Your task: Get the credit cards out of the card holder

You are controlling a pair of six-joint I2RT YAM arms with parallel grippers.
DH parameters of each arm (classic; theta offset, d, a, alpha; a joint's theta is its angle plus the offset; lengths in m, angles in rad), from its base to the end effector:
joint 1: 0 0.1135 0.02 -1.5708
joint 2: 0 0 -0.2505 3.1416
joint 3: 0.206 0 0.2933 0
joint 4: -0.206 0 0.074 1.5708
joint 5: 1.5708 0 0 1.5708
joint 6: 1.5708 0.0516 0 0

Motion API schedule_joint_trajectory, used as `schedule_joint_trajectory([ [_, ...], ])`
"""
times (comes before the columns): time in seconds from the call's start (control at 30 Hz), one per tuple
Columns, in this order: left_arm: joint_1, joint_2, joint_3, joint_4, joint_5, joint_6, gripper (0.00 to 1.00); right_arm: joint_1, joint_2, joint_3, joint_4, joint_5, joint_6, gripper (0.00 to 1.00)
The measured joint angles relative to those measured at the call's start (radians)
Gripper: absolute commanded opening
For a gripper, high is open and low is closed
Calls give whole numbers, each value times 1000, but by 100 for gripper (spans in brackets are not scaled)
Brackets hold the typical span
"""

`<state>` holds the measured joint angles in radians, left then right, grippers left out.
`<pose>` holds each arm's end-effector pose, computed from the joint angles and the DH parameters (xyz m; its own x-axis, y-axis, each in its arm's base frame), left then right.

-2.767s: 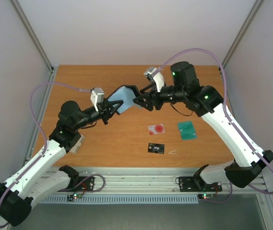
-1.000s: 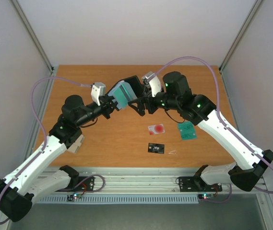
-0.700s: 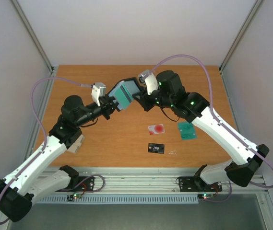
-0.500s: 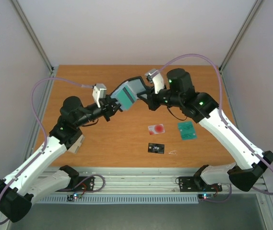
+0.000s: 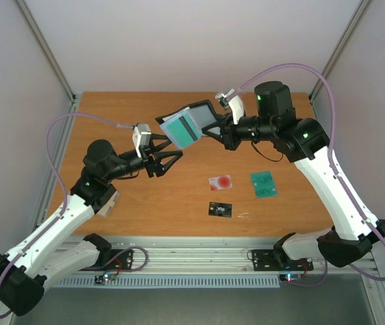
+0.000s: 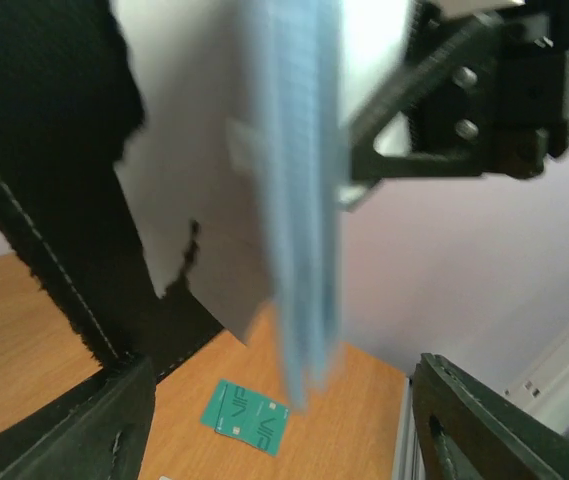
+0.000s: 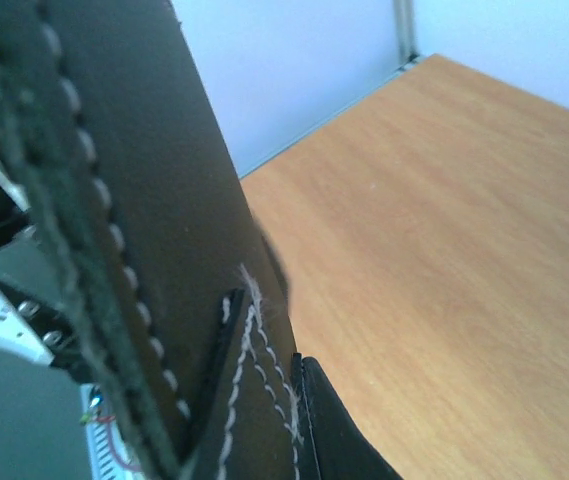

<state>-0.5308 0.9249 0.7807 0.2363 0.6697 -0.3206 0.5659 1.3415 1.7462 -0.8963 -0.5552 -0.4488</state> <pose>0.2217 -0.1673 0.3422 -0.2178 -0.1586 -0.9630 0.9076 0.3300 -0.2596 0.2448 0.1877 0.4700 0.0089 -0.4312 -0.9022 -0.9368 0.3120 -0.1583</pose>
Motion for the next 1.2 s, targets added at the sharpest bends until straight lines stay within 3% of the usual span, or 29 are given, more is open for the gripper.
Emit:
schedule_joint_trajectory([
  [0.2, 0, 4, 0, 0, -71, -31, 72, 0, 14, 0, -39, -124, -50, 1],
  [0.37, 0, 4, 0, 5, -56, -40, 62, 0, 33, 11, -74, -186, -95, 1],
  [0.77, 19, 4, -13, 5, -58, -35, 77, -40, 61, 80, -189, -319, -190, 1],
  [0.93, 21, 4, -23, 0, -78, -23, 78, -51, 68, 108, -220, -355, -211, 1],
  [1.2, 21, 1, -24, 23, 69, 15, 76, -51, 109, 111, -234, -351, -214, 1],
])
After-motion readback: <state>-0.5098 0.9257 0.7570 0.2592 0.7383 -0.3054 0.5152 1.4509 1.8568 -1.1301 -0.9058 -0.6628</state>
